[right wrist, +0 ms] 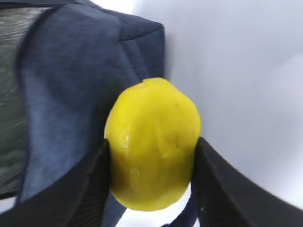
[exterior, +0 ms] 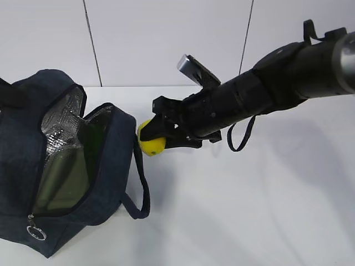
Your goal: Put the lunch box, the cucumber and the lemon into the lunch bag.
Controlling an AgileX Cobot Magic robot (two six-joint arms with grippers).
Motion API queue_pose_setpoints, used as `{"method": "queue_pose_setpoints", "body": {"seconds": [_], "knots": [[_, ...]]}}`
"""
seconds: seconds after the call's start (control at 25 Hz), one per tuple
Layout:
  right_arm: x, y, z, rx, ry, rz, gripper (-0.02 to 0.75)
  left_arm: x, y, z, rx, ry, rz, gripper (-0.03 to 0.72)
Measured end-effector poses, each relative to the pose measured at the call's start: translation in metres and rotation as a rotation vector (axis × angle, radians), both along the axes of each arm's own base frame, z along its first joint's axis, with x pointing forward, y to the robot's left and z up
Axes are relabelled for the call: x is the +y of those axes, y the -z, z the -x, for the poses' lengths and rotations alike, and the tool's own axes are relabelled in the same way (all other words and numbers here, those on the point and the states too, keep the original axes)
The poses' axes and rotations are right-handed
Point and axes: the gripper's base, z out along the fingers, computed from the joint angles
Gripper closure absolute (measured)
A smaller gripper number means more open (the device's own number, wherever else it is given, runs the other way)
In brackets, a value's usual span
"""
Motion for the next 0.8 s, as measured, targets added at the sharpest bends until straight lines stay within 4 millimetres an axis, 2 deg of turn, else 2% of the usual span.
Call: {"method": "queue_pose_setpoints", "body": {"seconds": [0.48, 0.64, 0.8], "knots": [[0.0, -0.044, 0.014, -0.068, -0.056, -0.074, 0.369, -0.001, 0.0, 0.001, 0.008, 0.011, 0.005, 0.687], [0.013, -0.049, 0.019, -0.074, -0.064, -0.14, 0.369, -0.001, 0.0, 0.001, 0.009, 0.012, 0.005, 0.687], [0.035, -0.055, 0.03, -0.093, -0.083, -0.22, 0.369, -0.001, 0.0, 0.001, 0.009, 0.012, 0.005, 0.687]]}}
